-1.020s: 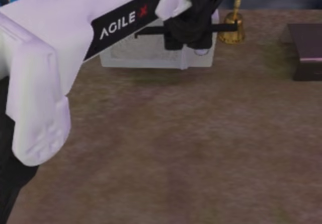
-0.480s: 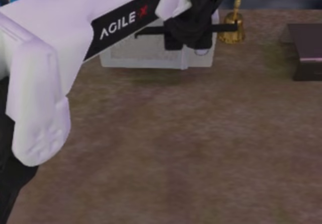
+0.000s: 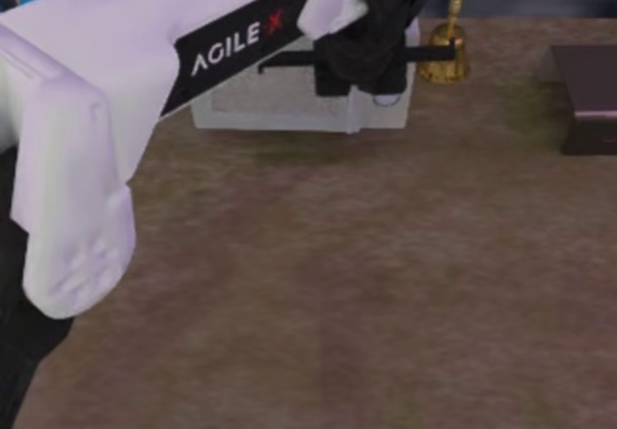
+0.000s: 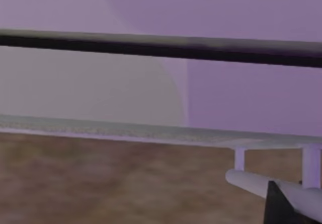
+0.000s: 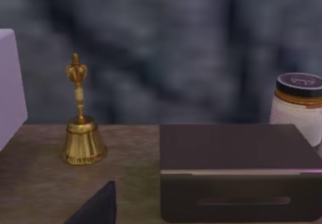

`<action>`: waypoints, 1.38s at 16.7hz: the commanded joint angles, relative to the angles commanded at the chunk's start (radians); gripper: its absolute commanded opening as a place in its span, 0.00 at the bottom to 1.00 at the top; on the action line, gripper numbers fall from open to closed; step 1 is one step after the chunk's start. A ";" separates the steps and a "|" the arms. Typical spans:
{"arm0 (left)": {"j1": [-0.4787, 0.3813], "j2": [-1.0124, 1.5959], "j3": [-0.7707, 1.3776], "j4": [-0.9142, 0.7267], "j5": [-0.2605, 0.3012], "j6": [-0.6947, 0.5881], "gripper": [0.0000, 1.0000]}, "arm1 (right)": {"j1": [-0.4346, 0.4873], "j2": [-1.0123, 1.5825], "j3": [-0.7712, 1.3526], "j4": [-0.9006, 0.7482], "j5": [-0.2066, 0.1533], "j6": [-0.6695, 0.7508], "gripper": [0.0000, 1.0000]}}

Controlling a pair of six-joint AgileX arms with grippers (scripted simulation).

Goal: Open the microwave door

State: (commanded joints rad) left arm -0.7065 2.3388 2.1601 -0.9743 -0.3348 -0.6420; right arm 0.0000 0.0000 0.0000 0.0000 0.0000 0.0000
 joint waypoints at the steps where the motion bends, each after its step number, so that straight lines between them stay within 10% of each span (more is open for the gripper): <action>1: -0.008 0.003 0.006 0.003 0.007 -0.006 0.00 | 0.000 0.000 0.000 0.000 0.000 0.000 1.00; 23: 0.000 -0.038 -0.065 0.037 0.012 0.029 0.00 | 0.000 0.000 0.000 0.000 0.000 0.000 1.00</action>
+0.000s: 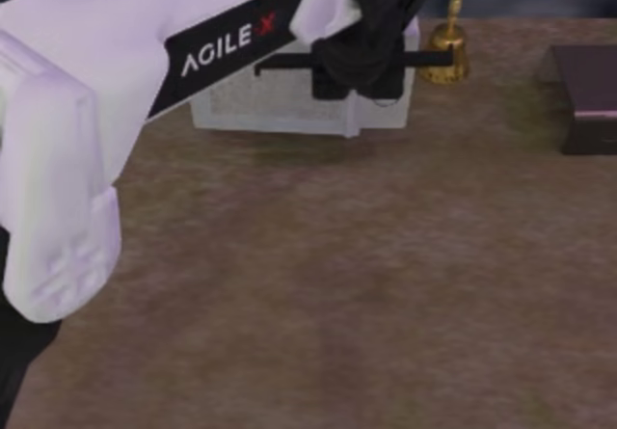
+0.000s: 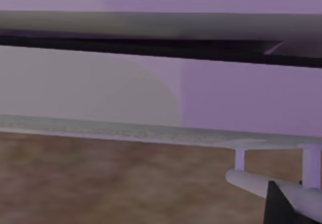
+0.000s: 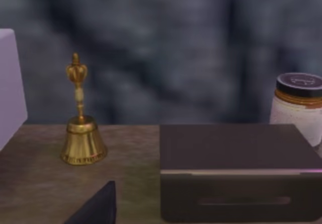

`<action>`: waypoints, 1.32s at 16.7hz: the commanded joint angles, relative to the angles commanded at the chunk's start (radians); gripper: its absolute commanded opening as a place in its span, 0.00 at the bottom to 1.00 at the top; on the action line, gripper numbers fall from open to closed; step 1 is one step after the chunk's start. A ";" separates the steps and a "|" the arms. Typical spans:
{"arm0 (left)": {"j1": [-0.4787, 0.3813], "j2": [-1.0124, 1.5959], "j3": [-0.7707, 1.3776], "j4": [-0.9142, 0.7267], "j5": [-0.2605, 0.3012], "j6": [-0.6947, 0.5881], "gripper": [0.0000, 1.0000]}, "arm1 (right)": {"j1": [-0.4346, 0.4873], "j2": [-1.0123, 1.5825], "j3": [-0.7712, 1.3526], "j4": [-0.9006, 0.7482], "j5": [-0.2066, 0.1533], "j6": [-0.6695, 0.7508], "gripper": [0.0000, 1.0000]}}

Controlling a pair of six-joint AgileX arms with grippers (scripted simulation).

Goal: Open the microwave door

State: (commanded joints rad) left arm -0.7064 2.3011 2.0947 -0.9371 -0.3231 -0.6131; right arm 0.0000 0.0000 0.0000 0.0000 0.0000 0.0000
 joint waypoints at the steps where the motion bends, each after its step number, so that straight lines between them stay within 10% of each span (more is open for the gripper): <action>1: 0.000 0.000 0.000 0.000 0.000 0.000 0.00 | 0.000 0.000 0.000 0.000 0.000 0.000 1.00; 22: 0.001 -0.039 -0.067 0.038 0.014 0.032 0.00 | 0.000 0.000 0.000 0.000 0.000 0.000 1.00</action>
